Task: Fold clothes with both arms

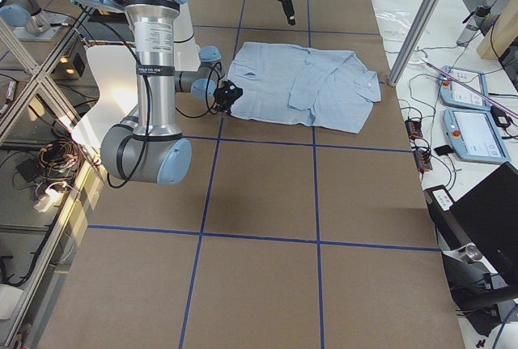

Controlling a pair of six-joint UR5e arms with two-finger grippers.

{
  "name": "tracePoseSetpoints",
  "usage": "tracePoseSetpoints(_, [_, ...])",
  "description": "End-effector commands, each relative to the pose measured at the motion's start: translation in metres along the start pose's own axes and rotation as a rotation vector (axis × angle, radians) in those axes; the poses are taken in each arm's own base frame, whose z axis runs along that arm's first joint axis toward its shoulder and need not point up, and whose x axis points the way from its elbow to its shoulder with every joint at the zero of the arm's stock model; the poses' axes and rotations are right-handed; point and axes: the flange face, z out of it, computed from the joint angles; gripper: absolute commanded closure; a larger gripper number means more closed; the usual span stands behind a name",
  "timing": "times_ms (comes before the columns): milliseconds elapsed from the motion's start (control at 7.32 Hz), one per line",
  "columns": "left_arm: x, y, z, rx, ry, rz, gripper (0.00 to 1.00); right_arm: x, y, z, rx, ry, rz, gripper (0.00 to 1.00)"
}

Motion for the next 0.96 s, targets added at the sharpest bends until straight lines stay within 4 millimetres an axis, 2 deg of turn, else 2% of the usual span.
tracePoseSetpoints(0, [-0.028,0.028,0.013,-0.053,-0.106,-0.016,0.2,0.009,-0.005,-0.012,-0.007,0.005,-0.002,1.0])
tracePoseSetpoints(137, [-0.056,0.055,0.003,-0.076,-0.151,-0.014,0.21,0.023,-0.008,-0.026,-0.016,0.01,-0.011,1.0])
tracePoseSetpoints(273, [-0.091,0.094,-0.008,-0.094,-0.195,-0.032,0.24,0.036,-0.013,-0.028,-0.01,0.032,-0.019,1.0])
tracePoseSetpoints(410, [-0.103,0.126,-0.011,-0.111,-0.226,-0.079,0.25,0.039,-0.01,-0.026,-0.012,0.037,-0.024,1.0])
tracePoseSetpoints(683, [-0.105,0.186,0.001,-0.124,-0.311,-0.143,0.26,0.044,-0.014,-0.026,-0.006,0.046,-0.026,1.0])
tracePoseSetpoints(819, [-0.109,0.208,0.006,-0.145,-0.354,-0.168,0.29,0.047,-0.014,-0.027,-0.005,0.051,-0.028,1.0])
